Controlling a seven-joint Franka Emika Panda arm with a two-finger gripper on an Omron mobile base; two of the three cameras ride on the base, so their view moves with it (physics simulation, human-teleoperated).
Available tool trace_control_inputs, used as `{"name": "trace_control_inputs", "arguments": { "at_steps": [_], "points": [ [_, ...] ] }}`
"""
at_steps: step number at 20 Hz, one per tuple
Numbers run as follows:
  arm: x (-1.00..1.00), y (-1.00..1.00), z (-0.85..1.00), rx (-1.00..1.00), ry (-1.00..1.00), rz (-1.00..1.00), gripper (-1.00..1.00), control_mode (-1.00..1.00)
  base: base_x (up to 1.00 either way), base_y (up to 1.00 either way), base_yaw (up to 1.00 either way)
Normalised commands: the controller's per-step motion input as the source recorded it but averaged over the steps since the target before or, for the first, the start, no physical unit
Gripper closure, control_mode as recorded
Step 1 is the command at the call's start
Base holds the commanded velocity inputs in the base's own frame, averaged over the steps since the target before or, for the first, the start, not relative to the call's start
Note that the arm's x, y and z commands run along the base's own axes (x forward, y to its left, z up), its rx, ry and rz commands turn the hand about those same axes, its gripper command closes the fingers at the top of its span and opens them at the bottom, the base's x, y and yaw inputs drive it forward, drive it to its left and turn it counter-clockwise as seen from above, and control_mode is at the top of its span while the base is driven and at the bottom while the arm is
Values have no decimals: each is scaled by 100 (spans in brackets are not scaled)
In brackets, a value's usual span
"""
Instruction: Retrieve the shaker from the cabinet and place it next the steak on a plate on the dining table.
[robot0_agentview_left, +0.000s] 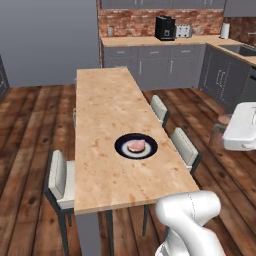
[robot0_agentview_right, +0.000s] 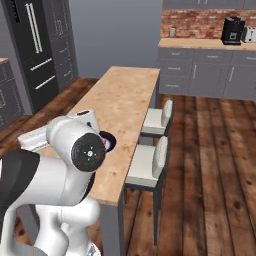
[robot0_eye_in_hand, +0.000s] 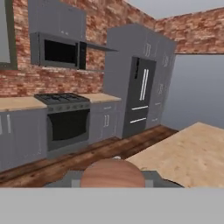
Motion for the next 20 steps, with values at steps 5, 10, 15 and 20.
{"name": "trace_control_inputs", "arguments": {
  "at_steps": [5,10,15,20],
  "points": [
    [53,2,-40,0,0,37,100,-100,0,0,0],
    [45,27,-24,0,-1,24,100,-100,0,0,0],
    [21,33,-47,0,1,11,100,-100,0,0,0],
    [30,26,-36,-1,4,0,100,-100,0,0,0]
  ]
}}
